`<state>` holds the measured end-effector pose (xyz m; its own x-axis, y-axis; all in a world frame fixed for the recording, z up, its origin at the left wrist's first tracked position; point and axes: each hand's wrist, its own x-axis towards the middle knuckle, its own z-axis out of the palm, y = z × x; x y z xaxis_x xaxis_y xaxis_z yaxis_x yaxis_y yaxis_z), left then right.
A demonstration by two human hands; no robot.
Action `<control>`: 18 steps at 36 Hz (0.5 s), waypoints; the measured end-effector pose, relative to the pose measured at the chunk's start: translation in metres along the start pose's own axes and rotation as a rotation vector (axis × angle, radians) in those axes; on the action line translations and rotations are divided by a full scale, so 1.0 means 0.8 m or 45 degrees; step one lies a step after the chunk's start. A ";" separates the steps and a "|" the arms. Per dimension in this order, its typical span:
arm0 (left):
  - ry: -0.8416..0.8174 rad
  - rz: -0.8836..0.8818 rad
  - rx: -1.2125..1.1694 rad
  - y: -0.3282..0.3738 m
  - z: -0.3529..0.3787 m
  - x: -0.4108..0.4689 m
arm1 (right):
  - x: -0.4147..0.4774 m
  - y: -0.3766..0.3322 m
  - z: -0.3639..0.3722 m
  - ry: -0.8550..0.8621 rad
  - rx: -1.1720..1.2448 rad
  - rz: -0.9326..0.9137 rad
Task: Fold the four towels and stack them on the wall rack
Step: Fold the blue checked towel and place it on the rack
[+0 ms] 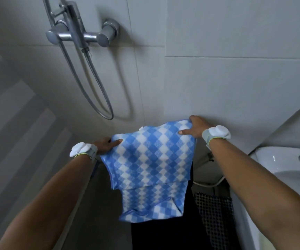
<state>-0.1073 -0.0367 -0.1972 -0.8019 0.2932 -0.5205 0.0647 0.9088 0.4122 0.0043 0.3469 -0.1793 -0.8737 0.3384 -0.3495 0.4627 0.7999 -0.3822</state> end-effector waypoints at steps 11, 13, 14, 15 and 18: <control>0.281 0.157 0.124 0.043 -0.035 -0.015 | -0.006 -0.017 -0.011 0.270 0.315 -0.179; 0.264 0.144 0.171 0.048 -0.036 -0.017 | -0.008 -0.018 -0.014 0.293 0.517 -0.213; 0.255 0.129 0.205 0.051 -0.036 -0.020 | -0.011 -0.019 -0.018 0.292 0.549 -0.224; 0.250 0.113 0.245 0.054 -0.035 -0.023 | -0.015 -0.019 -0.023 0.273 0.553 -0.231; 0.234 0.041 0.322 0.053 -0.032 -0.030 | -0.025 -0.017 -0.036 0.159 0.462 -0.281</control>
<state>-0.1005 -0.0125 -0.1479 -0.8896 0.2853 -0.3567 0.2189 0.9517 0.2154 0.0112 0.3439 -0.1424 -0.9586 0.2543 -0.1283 0.2664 0.6412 -0.7196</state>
